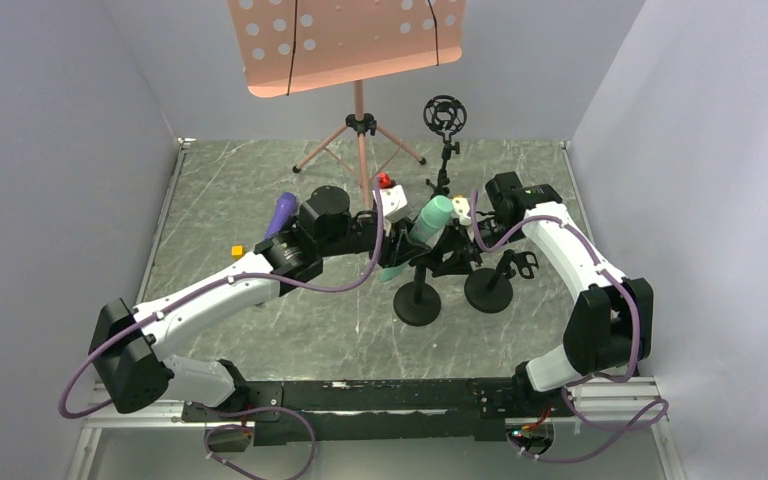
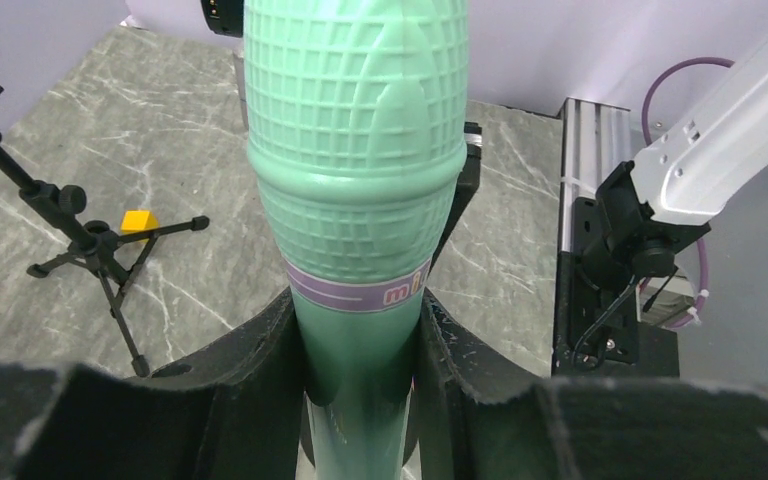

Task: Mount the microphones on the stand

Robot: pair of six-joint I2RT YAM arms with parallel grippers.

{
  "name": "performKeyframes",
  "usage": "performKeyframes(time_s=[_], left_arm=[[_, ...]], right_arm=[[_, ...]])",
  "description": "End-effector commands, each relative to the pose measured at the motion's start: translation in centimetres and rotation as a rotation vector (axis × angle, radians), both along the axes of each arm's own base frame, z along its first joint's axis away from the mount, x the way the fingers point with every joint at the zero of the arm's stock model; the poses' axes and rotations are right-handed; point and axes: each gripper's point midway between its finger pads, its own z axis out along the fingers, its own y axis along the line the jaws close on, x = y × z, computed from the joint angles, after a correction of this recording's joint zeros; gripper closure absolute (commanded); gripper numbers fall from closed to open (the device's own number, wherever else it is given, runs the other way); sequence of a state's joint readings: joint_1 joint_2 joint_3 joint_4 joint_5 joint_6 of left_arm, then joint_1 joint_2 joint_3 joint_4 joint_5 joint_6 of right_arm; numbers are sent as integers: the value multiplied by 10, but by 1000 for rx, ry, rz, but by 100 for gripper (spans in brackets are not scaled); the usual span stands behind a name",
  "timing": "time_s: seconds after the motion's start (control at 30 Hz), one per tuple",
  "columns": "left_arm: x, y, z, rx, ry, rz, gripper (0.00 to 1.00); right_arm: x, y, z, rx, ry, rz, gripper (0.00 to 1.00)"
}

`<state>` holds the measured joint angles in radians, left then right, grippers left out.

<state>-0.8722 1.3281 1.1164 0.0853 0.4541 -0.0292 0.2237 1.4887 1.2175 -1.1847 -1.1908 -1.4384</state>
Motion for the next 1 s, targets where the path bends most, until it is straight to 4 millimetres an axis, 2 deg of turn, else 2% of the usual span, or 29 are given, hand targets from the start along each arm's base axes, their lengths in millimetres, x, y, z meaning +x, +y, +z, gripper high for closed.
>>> performKeyframes(time_s=[0.0, 0.23, 0.43, 0.53, 0.97], left_arm=[[1, 3, 25, -36, -111, 1, 100], [6, 0, 25, -38, -140, 3, 100], [16, 12, 25, -58, -138, 29, 100], [14, 16, 28, -101, -132, 21, 100], [12, -2, 28, -198, -55, -47, 100]], right_arm=[[-4, 7, 14, 55, -18, 17, 71], [-5, 8, 16, 64, -18, 19, 73], [-5, 8, 16, 66, -22, 22, 74], [-5, 8, 15, 66, -17, 25, 74], [-6, 10, 17, 87, 2, 30, 75]])
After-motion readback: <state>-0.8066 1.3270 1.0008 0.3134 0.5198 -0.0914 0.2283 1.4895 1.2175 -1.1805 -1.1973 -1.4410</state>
